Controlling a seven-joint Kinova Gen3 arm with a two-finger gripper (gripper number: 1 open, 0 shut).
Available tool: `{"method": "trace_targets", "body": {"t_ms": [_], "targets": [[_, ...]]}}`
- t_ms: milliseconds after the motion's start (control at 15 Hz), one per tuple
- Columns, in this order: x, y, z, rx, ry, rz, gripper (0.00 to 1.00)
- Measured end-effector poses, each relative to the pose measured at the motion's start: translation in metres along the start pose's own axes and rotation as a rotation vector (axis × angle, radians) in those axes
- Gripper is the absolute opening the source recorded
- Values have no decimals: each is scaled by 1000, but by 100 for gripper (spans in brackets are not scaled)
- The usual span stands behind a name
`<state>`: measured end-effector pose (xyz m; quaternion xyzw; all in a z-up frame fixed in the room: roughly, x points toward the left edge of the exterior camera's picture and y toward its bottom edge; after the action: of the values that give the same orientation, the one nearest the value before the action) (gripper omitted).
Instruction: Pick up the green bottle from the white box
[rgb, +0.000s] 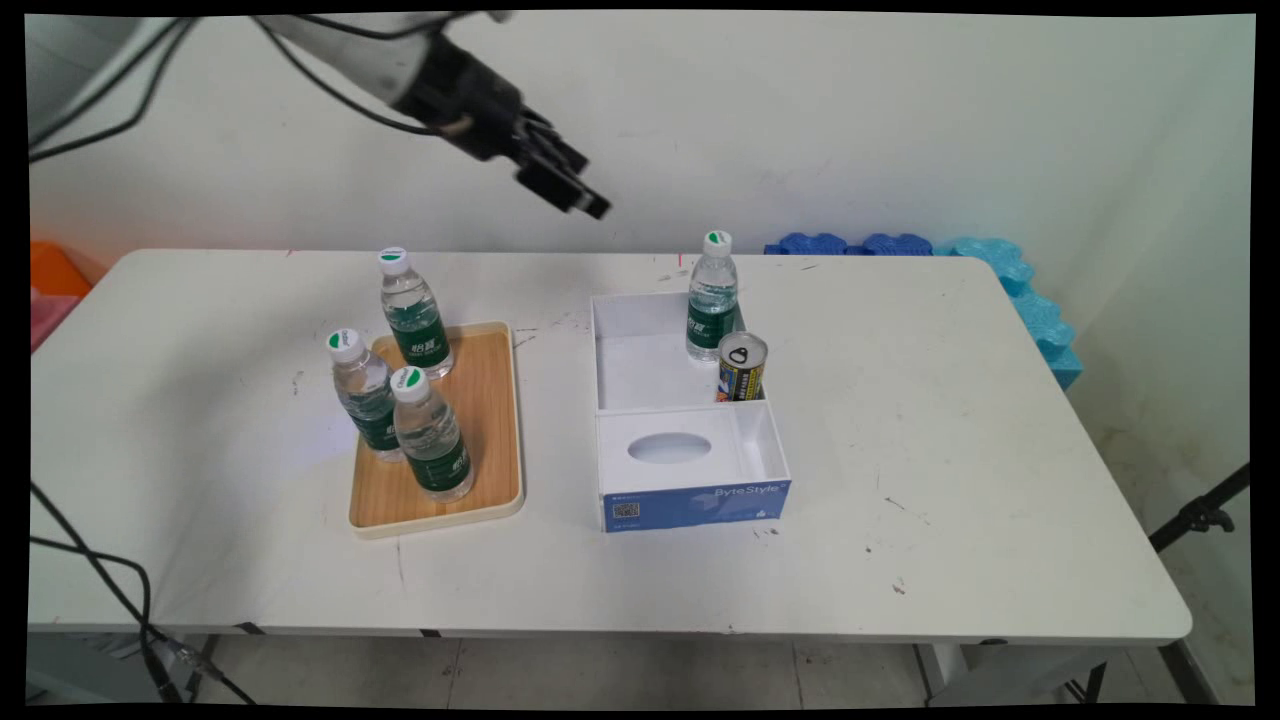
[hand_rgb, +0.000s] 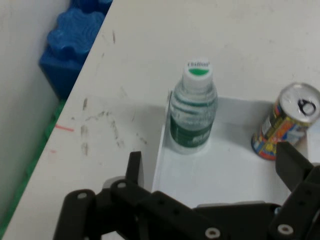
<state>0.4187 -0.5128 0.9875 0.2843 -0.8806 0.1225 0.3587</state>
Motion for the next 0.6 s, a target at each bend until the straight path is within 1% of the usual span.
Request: {"method": "trace_targets", "body": {"t_ms": [133,333,600], "targets": [[9,-2,26,-2,-1,0,100],[13,-6,55,-7,-7,9,100],[15,-11,99,-37,-21,19,100]]}}
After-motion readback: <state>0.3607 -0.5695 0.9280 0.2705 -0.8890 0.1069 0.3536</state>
